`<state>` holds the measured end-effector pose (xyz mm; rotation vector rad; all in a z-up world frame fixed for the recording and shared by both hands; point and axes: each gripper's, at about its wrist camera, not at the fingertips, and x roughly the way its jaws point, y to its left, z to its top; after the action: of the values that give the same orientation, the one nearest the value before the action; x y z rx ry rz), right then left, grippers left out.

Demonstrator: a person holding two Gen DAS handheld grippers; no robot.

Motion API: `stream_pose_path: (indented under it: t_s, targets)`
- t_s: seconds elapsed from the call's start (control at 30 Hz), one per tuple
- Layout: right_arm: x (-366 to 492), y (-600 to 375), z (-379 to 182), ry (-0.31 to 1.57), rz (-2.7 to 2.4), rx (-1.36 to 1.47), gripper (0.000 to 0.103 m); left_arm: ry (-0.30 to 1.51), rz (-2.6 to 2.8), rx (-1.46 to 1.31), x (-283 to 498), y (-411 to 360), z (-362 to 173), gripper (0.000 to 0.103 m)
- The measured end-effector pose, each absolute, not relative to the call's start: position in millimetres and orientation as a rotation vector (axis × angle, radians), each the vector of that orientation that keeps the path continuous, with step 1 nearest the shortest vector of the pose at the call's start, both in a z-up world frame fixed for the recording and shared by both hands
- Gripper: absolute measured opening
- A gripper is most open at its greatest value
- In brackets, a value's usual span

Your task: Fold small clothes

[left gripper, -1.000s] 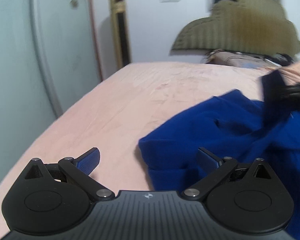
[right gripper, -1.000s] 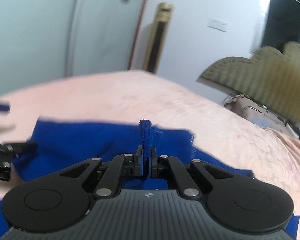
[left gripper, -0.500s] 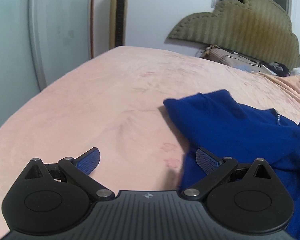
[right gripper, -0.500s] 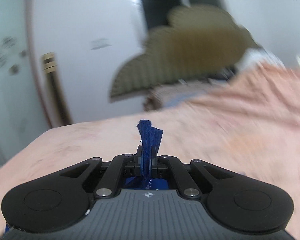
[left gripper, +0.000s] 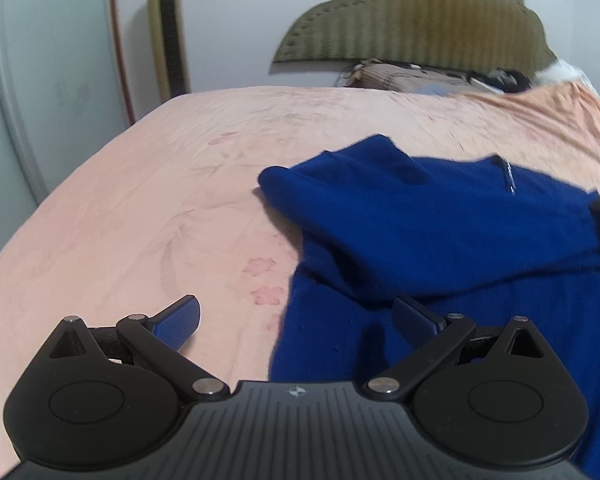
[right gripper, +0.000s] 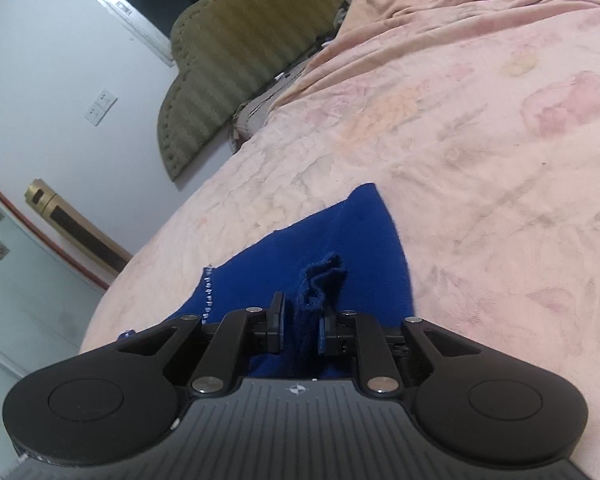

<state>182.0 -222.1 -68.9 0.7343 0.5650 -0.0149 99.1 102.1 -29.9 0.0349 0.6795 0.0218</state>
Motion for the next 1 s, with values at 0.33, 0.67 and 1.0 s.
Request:
stream_pose_path:
  t_s: [0.33,0.67,1.0]
  targets:
    - [173.8,-230.4,-54.9,0.495,-0.077,0.653,0.01,0.682,0.126,0.185,119.7,93.9,-38.2,0.103]
    - [148.2,-226.2,-48.4,0.529,-0.1,0.545,0.031,0.71,0.264,0.087,125.7,124.1,-43.6,0.103]
    - [122.0,-196.2,-41.9,0.63,-0.118,0.266,0.066,0.73,0.214,0.078,100.0,110.8,-38.3,0.103]
